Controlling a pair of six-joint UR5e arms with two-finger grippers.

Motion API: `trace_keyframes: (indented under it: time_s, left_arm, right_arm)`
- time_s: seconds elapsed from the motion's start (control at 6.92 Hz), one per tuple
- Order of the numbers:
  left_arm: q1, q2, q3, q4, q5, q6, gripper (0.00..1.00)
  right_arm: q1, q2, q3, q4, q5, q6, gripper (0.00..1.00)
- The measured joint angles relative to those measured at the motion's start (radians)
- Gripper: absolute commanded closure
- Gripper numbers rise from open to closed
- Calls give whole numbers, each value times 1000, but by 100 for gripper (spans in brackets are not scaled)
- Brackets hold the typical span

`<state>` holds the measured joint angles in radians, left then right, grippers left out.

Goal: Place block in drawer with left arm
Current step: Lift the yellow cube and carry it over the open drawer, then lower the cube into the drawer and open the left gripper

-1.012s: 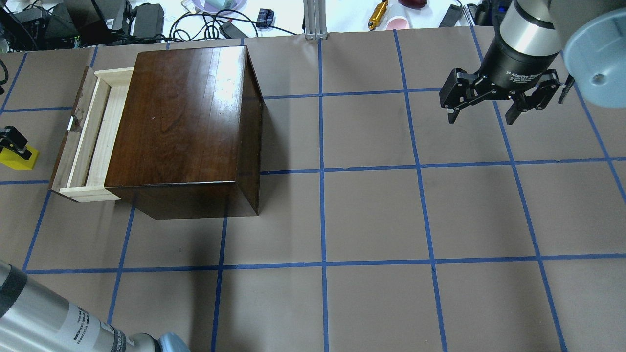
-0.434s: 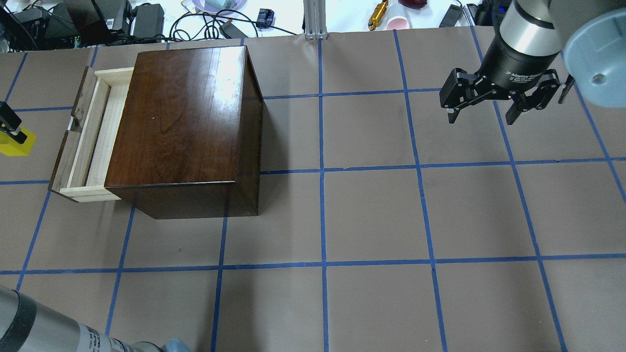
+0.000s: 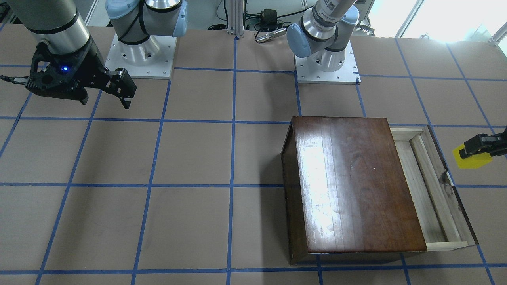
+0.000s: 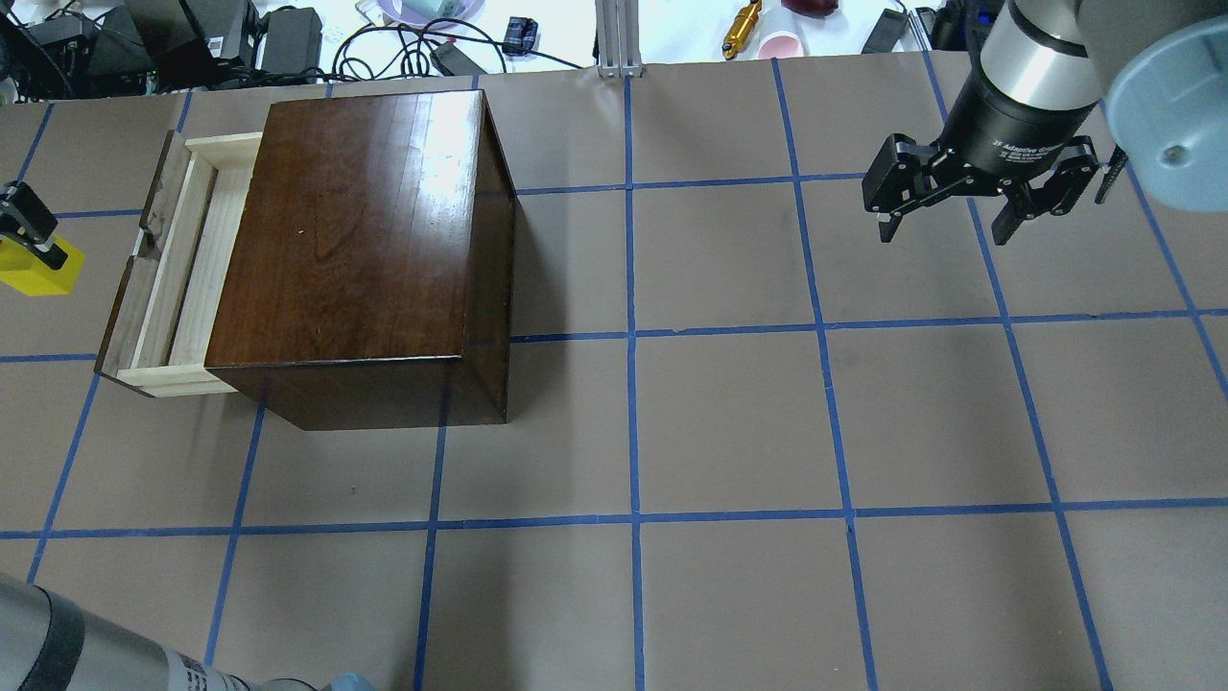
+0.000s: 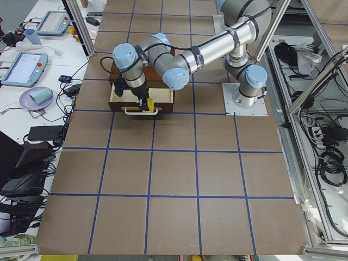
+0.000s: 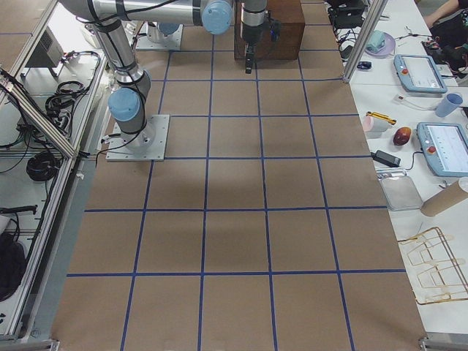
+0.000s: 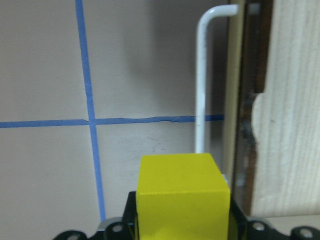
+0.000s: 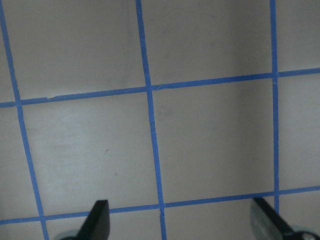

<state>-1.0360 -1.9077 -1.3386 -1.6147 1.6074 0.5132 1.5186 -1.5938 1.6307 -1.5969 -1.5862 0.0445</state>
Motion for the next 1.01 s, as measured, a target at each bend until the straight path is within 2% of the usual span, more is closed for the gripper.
trace_keyframes:
  time_s: [0.43, 1.01]
  left_arm:
    - [-99, 7, -2, -1, -61, -140, 66]
    - [-129, -33, -32, 47, -75, -167, 66]
  right_arm:
    - [0, 0, 0, 0, 0, 0, 0]
    - [0, 0, 0, 0, 0, 0, 0]
